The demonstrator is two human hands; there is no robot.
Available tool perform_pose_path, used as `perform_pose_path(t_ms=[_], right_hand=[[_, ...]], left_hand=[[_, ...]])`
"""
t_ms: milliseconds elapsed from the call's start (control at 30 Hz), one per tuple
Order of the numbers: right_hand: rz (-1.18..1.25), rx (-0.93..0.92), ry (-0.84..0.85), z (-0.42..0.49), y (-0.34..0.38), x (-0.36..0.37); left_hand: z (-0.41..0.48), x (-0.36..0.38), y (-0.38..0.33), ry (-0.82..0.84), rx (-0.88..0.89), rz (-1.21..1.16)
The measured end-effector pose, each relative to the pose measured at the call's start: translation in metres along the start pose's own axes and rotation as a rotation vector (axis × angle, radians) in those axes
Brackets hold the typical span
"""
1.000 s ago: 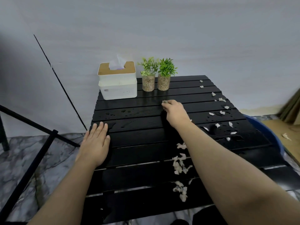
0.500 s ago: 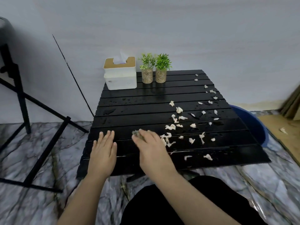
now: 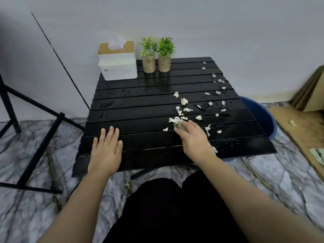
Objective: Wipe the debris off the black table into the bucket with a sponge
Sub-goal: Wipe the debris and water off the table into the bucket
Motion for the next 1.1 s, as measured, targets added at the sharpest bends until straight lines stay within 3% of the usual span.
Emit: perform_pose_path(t_ms=[167, 233, 400, 533, 800, 900, 1000, 1100], right_hand=[[0.146, 0.044, -0.076, 0.011, -0.009, -0.019], [0.195, -0.037, -0.114, 0.003, 0.017, -0.020], [0.094, -0.292, 0.152, -0.029, 0.074, 0.021], [-0.004, -0.232, 0.239, -0.016, 0.040, 0.021], [0.202, 0.032, -0.083, 0.018, -0.011, -0.024], [0.229, -0.182, -0.066, 0.015, 0.022, -0.016], [0.050, -0.415, 0.060, -0.008, 0.050, 0.014], [0.008, -0.402, 0.074, 0.008, 0.035, 0.025]], left_hand=[[-0.001, -0.001, -0.001, 0.005, -0.007, 0.011], [-0.001, -0.001, -0.002, -0.001, -0.009, 0.016], [-0.001, -0.002, -0.002, 0.011, -0.003, 0.009], [-0.001, -0.002, -0.001, 0.010, 0.001, 0.014], [0.014, -0.004, -0.011, 0.067, -0.067, -0.125], [0.044, -0.005, -0.039, 0.029, 0.019, -0.143], [0.077, 0.002, -0.059, 0.041, 0.023, -0.158], [0.093, 0.016, -0.063, 0.072, 0.016, -0.051]])
Point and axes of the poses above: each hand's wrist, its own z-axis towards the middle knuckle, its own x-axis out of the palm, y = z × x, the point moved 5 cm from there along z, towards the middle knuckle, and after that the axes turned 3 degrees about x, right-handed, at the moved point
